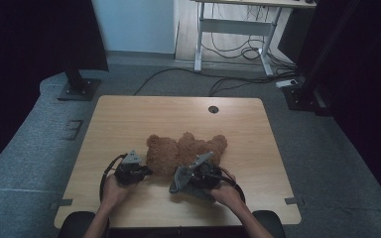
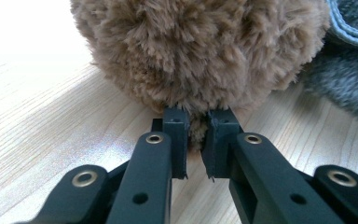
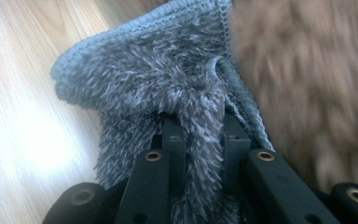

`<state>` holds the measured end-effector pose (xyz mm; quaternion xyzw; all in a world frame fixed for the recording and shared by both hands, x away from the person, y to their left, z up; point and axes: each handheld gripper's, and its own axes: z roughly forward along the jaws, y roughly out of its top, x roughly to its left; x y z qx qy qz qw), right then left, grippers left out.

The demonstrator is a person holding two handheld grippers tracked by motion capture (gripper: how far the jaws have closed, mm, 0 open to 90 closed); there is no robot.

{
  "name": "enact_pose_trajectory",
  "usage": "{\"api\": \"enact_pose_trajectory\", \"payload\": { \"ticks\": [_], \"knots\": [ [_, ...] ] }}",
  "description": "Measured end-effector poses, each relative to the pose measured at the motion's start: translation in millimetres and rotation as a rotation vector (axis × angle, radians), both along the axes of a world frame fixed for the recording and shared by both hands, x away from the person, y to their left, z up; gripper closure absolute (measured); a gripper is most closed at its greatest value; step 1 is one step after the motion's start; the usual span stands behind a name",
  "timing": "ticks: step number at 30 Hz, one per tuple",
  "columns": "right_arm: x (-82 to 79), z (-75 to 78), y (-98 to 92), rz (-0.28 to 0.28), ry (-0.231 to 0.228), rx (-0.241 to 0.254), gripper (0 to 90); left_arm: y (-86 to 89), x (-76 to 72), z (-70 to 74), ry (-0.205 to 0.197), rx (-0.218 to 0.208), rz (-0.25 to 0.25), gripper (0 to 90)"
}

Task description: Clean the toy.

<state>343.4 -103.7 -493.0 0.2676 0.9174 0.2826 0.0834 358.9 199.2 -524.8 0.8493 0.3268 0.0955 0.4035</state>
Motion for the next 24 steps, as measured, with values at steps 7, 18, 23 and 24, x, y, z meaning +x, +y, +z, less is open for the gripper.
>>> {"api": "enact_pose_trajectory", "payload": {
  "ticks": [7, 18, 23, 24],
  "knots": [
    [-7.5, -8.6, -25.3, -0.038, 0.023, -0.019, 76.6, 0.1, -0.1, -0.3, 0.002, -0.003, -0.002, 80.4],
    [-21.8, 21.2, -42.9, -0.052, -0.015, -0.003, 76.4, -0.8, -1.1, 0.2, -0.001, -0.005, -0.01, 80.2],
    [-17.7, 57.0, -32.7, -0.018, -0.061, 0.07, 76.4, -1.0, -2.7, 0.3, -0.005, -0.007, -0.013, 80.2],
    [-15.5, 63.3, -30.3, -0.016, -0.069, 0.078, 76.4, -1.0, -2.7, 0.4, -0.005, -0.007, -0.014, 80.2]
  ]
}}
